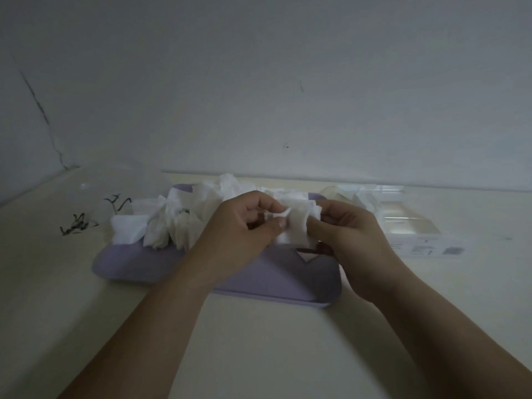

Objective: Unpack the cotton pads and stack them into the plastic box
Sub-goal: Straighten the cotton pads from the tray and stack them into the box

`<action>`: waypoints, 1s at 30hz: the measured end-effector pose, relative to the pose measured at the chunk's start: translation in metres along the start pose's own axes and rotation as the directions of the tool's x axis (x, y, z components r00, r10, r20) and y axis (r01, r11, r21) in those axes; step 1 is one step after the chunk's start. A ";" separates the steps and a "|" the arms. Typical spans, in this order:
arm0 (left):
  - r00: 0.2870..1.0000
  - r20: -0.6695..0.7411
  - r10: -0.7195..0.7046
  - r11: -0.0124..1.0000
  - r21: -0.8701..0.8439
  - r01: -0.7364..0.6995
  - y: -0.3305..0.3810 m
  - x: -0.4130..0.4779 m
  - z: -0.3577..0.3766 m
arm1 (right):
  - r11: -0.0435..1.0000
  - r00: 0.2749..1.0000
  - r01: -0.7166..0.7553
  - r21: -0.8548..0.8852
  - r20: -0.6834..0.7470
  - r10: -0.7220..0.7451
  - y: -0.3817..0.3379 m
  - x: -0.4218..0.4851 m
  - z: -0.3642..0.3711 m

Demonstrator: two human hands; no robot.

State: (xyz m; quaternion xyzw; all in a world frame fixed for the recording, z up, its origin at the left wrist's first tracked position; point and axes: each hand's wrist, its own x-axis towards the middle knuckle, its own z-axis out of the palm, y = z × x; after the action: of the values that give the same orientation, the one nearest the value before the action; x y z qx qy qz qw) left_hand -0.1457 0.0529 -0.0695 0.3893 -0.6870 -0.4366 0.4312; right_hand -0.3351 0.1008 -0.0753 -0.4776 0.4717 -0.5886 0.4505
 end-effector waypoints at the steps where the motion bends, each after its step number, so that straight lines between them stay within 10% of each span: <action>1: 1.000 0.004 0.020 1.000 0.008 -0.020 0.003 0.003 0.002 | 1.000 1.000 0.010 0.000 -0.009 -0.010 -0.003 0.000 -0.002; 14: 0.999 -0.029 -0.032 0.998 -0.045 0.031 0.027 0.037 0.034 | 0.990 0.967 0.074 0.118 -0.251 -0.043 -0.014 0.006 -0.008; 30: 0.999 -0.035 -0.009 0.995 -0.101 0.006 0.005 0.033 0.044 | 0.965 0.977 0.081 -0.250 -0.169 -0.126 0.004 0.010 -0.002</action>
State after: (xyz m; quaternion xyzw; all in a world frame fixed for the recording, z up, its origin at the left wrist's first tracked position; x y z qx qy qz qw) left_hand -0.1981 0.0362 -0.0673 0.3773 -0.6549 -0.4652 0.4607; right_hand -0.3381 0.0904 -0.0779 -0.4967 0.5535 -0.5913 0.3120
